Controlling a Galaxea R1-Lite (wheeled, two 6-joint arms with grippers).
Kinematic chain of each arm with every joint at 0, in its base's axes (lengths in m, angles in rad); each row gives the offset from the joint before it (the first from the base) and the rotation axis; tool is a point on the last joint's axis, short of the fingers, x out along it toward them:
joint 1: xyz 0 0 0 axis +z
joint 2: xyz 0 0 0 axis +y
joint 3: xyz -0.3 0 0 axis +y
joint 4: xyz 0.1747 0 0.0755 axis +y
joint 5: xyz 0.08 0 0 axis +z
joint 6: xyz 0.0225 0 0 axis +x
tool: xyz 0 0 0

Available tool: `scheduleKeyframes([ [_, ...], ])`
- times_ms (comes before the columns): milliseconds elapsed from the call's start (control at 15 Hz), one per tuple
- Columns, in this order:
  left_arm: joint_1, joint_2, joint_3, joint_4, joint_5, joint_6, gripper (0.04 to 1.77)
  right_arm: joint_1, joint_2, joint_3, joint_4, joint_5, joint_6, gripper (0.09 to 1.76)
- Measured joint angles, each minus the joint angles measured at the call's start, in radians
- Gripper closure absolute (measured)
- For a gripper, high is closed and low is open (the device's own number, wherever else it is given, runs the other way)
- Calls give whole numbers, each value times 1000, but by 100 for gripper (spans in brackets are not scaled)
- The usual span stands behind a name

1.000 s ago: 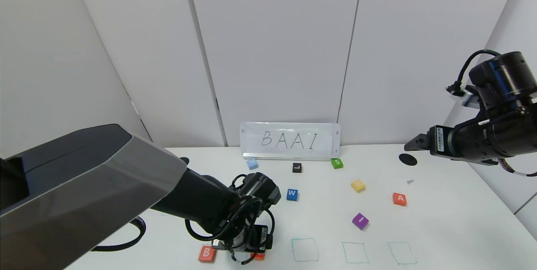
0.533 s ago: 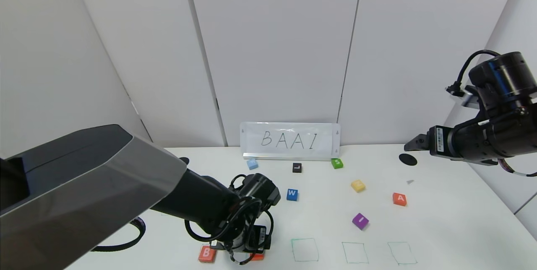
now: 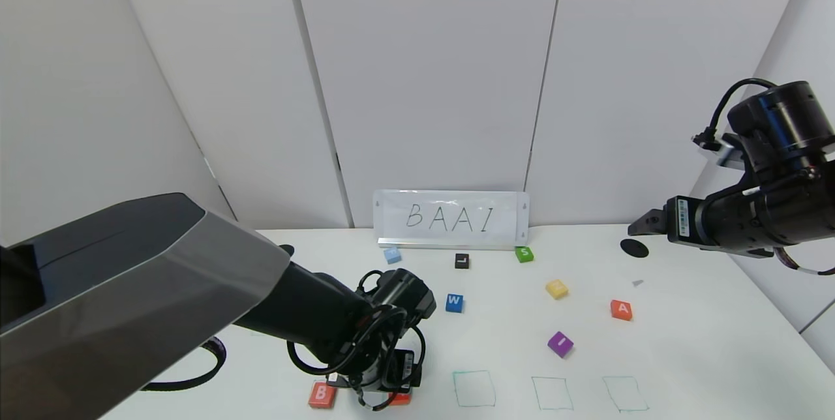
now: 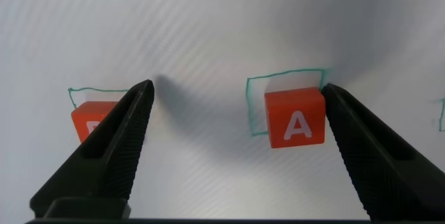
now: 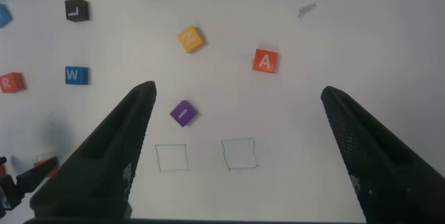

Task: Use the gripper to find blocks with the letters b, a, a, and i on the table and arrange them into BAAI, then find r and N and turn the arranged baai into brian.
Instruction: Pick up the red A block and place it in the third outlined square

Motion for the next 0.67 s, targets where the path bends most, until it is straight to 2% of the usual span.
scheduleKeyframes([
  [667,-7,-33,17,18,-1,5,9,-1,-1,-1,0,0,0,14],
])
